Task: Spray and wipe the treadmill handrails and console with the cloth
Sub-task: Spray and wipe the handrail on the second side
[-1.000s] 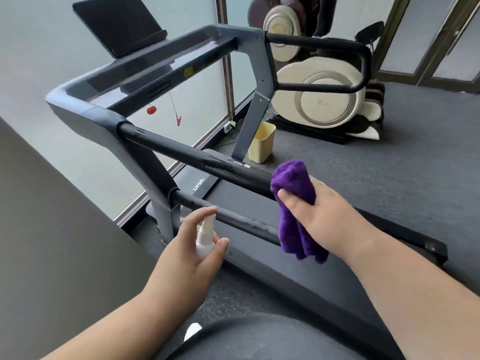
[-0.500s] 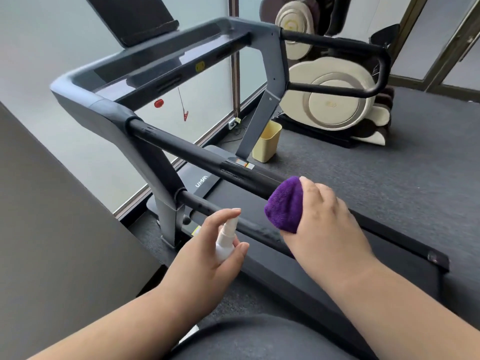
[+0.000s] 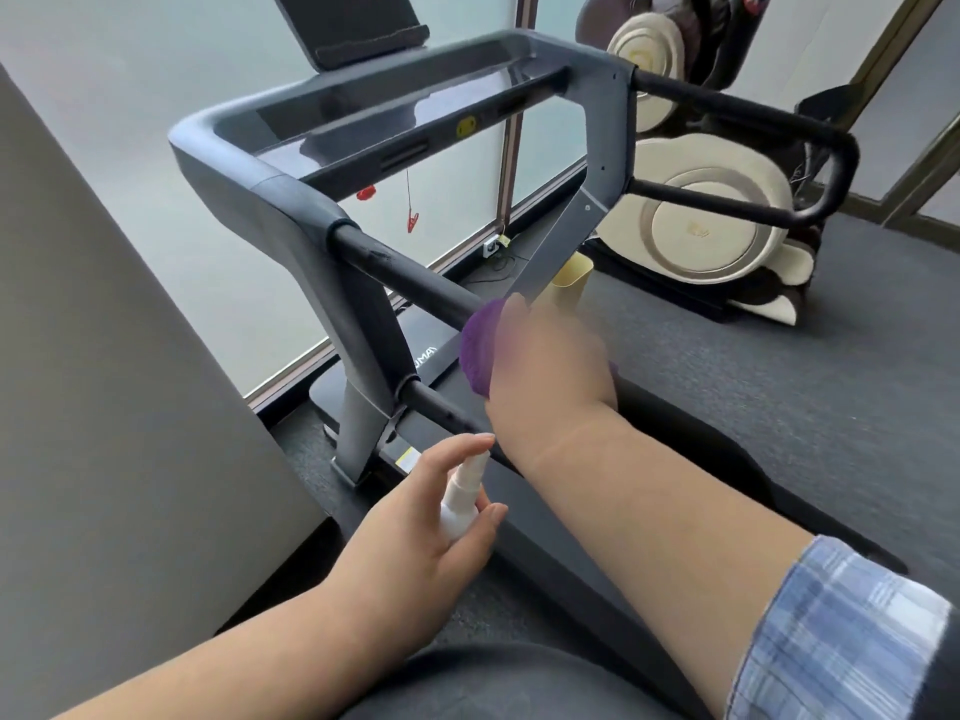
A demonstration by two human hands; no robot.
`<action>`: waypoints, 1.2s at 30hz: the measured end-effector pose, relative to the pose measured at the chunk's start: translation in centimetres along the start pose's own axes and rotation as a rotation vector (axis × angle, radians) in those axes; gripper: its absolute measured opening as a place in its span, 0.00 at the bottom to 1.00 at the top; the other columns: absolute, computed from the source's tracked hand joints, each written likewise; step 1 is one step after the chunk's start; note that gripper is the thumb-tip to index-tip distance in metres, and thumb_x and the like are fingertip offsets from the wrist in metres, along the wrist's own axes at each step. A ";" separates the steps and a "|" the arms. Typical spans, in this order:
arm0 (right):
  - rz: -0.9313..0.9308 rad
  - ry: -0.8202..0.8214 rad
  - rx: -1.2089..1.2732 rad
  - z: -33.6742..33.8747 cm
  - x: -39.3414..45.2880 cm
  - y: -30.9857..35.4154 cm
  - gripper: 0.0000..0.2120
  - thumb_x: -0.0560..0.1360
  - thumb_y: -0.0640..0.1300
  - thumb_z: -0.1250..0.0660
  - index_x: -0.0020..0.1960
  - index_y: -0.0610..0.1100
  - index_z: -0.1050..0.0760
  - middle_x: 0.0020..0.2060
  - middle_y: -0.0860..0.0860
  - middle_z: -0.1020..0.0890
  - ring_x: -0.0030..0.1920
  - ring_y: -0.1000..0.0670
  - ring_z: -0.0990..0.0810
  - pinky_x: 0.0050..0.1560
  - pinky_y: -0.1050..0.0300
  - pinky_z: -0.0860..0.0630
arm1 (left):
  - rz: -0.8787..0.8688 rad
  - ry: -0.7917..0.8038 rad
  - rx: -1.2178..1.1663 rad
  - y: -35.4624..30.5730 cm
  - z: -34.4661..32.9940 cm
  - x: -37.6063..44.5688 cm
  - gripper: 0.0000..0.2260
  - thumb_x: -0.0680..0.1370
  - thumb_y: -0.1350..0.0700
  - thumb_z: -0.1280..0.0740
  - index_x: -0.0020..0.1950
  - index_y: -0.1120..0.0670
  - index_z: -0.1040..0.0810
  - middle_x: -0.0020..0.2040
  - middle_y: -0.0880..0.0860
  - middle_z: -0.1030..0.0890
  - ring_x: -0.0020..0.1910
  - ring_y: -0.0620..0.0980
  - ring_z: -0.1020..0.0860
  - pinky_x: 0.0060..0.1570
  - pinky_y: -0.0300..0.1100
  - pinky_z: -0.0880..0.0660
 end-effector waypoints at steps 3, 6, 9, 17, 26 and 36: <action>0.004 -0.020 0.005 0.1 0.2 0.1 0.35 0.78 0.51 0.39 0.77 0.39 0.52 0.66 0.40 0.32 0.60 0.40 0.26 0.55 0.46 0.28 | -0.010 0.014 -0.018 0.7 1.4 0.3 0.20 0.76 0.43 0.34 0.67 0.31 0.34 0.44 0.43 0.21 0.38 0.46 0.22 0.39 0.31 0.28; 0.010 -0.027 0.035 0.3 -0.9 -1.3 0.39 0.74 0.56 0.33 0.76 0.44 0.48 0.63 0.44 0.29 0.57 0.43 0.24 0.54 0.48 0.27 | -0.026 0.025 -0.036 1.3 2.6 0.9 0.20 0.77 0.43 0.34 0.67 0.32 0.34 0.45 0.44 0.21 0.37 0.46 0.22 0.39 0.31 0.28; -0.047 -0.031 0.041 0.4 -1.9 -2.5 0.41 0.70 0.58 0.30 0.75 0.46 0.43 0.58 0.46 0.25 0.54 0.43 0.23 0.52 0.48 0.26 | -0.039 0.044 -0.057 1.9 3.5 1.8 0.21 0.77 0.44 0.34 0.67 0.32 0.34 0.45 0.44 0.20 0.39 0.47 0.22 0.41 0.32 0.28; -0.180 0.039 -0.095 0.6 1.2 1.0 0.40 0.68 0.63 0.28 0.69 0.44 0.42 0.56 0.46 0.25 0.52 0.44 0.21 0.50 0.49 0.26 | -0.070 0.106 -0.060 4.7 8.1 4.9 0.21 0.77 0.45 0.34 0.67 0.29 0.36 0.43 0.42 0.21 0.36 0.43 0.23 0.40 0.31 0.30; -0.097 -0.050 0.000 1.4 8.2 9.0 0.38 0.70 0.62 0.32 0.70 0.44 0.41 0.57 0.45 0.25 0.53 0.42 0.21 0.51 0.47 0.25 | -0.104 0.148 -0.013 8.5 12.8 8.3 0.21 0.76 0.43 0.35 0.66 0.28 0.37 0.46 0.40 0.21 0.40 0.43 0.22 0.42 0.31 0.29; 0.005 -0.049 -0.003 1.4 13.9 14.7 0.40 0.77 0.54 0.38 0.80 0.44 0.55 0.66 0.42 0.31 0.56 0.40 0.24 0.51 0.46 0.27 | -0.108 0.178 -0.009 11.0 15.1 9.2 0.22 0.75 0.39 0.36 0.66 0.24 0.40 0.46 0.40 0.20 0.44 0.43 0.21 0.45 0.33 0.27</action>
Point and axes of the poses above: each hand's wrist, its own x-axis towards the middle knuckle, its own z-axis out of the back of the hand, y = z × x, the point moved 6 cm from there along x, towards the middle knuckle
